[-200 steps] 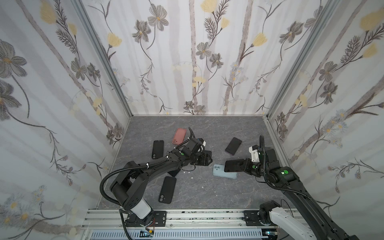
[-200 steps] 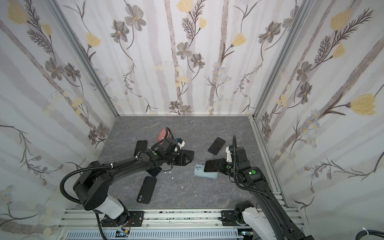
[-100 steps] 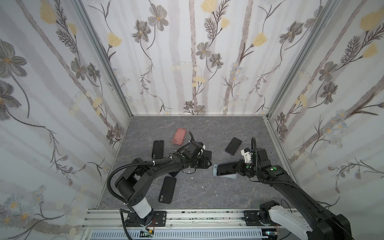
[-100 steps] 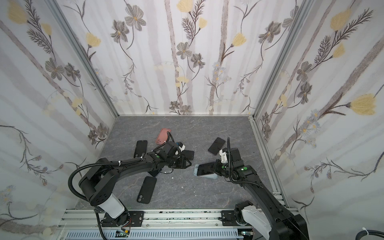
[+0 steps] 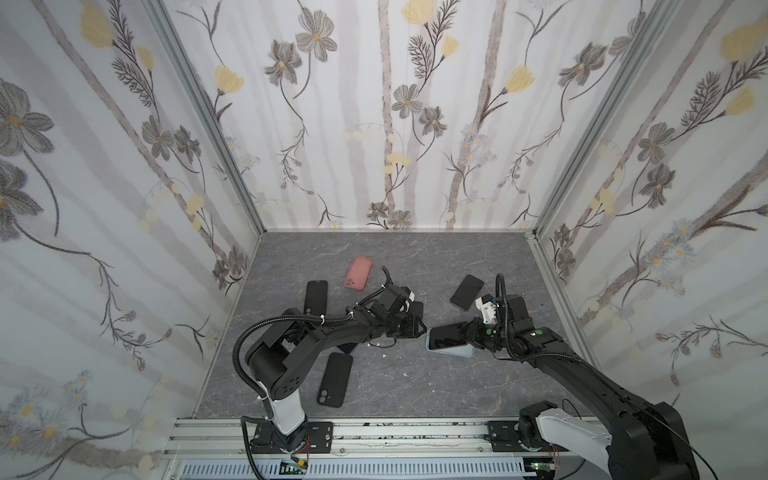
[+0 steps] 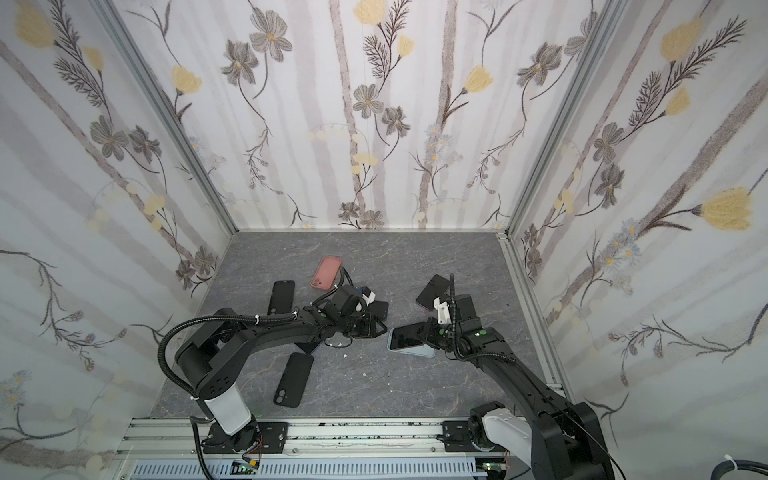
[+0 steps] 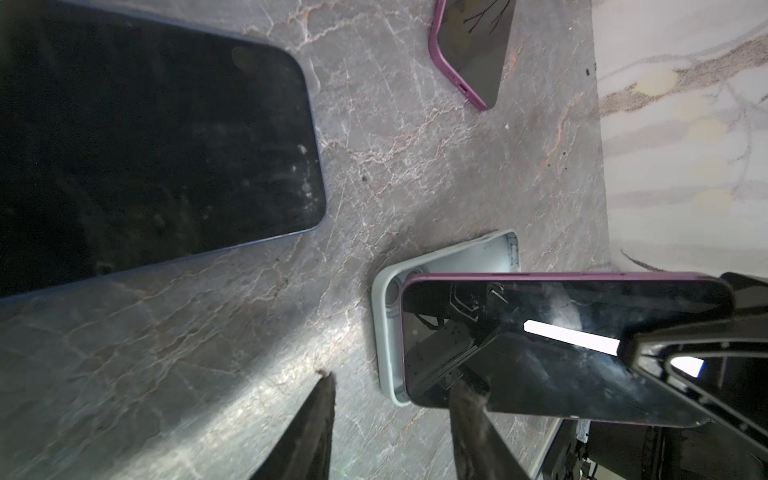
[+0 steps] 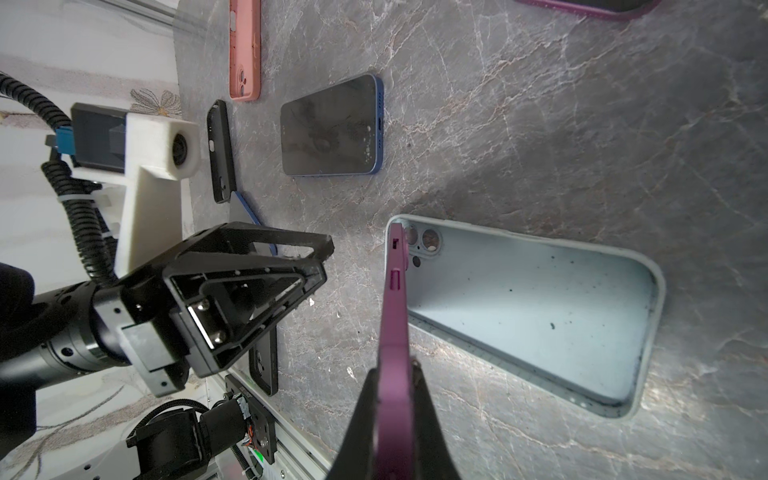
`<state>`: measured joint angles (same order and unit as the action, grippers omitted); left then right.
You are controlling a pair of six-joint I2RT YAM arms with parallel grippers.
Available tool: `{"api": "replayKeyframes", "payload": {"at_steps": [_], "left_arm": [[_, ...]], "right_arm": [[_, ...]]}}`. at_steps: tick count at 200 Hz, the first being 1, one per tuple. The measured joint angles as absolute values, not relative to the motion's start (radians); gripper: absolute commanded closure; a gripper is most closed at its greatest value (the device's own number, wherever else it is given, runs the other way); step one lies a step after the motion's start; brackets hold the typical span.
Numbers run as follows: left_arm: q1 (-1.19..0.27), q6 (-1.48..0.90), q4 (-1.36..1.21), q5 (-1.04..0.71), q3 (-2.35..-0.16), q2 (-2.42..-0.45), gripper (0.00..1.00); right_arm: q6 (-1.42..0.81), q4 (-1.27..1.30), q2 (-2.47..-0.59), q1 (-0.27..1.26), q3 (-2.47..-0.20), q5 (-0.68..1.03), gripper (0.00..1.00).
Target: Put the phone into the phone case
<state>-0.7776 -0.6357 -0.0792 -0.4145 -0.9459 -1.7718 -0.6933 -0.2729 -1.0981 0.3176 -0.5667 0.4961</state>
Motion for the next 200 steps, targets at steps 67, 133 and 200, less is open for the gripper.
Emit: {"api": "replayKeyframes", "payload": {"at_steps": [67,133,200], "left_arm": [[-0.801,-0.64,-0.102,-0.423,-0.946,-1.806,0.56],[-0.804,-0.639,-0.104,-0.424,-0.944,-1.81,0.56],[-0.804,-0.64,-0.1,-0.422,-0.901,-1.778,0.57]], "right_arm": [[-0.688,-0.222,-1.118,0.313,-0.543,0.526,1.0],[-0.715,-0.136,-1.108,0.308,-0.483,0.574,1.0],[-0.751,-0.094,-1.098,0.311,-0.447,0.603,1.0]]}}
